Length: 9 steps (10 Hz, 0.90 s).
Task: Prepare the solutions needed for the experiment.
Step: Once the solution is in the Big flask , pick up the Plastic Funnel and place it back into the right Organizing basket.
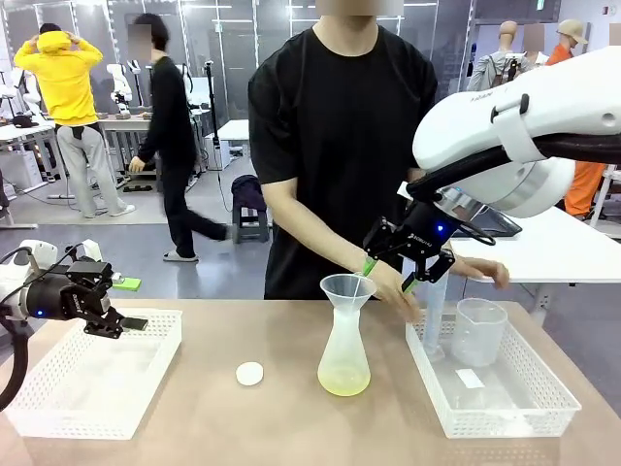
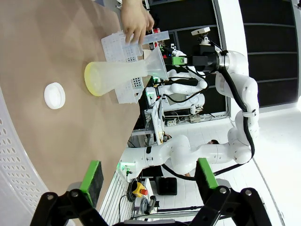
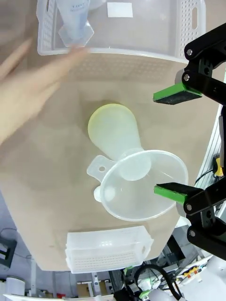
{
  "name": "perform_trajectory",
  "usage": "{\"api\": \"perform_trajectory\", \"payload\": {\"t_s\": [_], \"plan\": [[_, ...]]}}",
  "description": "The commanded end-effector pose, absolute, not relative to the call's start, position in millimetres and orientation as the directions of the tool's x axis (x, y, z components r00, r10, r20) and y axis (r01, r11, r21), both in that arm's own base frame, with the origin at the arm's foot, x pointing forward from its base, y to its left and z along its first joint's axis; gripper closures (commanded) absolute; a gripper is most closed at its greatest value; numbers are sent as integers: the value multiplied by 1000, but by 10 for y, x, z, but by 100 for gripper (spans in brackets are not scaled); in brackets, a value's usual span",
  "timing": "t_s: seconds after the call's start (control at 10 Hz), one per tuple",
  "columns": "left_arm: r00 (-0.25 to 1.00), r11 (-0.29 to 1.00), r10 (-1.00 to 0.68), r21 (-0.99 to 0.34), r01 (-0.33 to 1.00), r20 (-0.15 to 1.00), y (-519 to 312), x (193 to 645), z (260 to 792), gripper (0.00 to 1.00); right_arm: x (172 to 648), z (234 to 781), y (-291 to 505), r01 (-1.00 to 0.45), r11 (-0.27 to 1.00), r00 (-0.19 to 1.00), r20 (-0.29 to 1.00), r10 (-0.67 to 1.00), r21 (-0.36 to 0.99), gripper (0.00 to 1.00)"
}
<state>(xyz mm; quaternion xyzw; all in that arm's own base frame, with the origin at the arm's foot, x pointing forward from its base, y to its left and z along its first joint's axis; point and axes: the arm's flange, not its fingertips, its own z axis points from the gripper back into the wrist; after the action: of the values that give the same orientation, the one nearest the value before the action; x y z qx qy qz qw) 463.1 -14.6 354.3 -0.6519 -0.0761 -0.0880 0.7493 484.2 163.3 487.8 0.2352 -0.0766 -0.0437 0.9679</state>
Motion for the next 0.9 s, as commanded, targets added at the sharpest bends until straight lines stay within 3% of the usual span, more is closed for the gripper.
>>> {"api": "perform_trajectory", "payload": {"t_s": [0.0, 0.5, 0.7, 0.8], "plan": [[973, 142, -20, -962, 232, 232, -163, 4650, 3549, 0, 4897, 4840, 1732, 86, 891, 979, 127, -158, 446, 16], [973, 142, -20, -962, 232, 232, -163, 4650, 3549, 0, 4922, 4627, 1812, 118, 875, 981, 80, -175, 469, 16], [973, 142, -20, -962, 232, 232, -163, 4650, 3549, 0, 4923, 4581, 1851, 103, 875, 983, 89, -163, 473, 24], [973, 142, -20, -962, 232, 232, -163, 4650, 3549, 0, 4924, 4582, 1862, 96, 877, 982, 97, -160, 471, 35]]}}
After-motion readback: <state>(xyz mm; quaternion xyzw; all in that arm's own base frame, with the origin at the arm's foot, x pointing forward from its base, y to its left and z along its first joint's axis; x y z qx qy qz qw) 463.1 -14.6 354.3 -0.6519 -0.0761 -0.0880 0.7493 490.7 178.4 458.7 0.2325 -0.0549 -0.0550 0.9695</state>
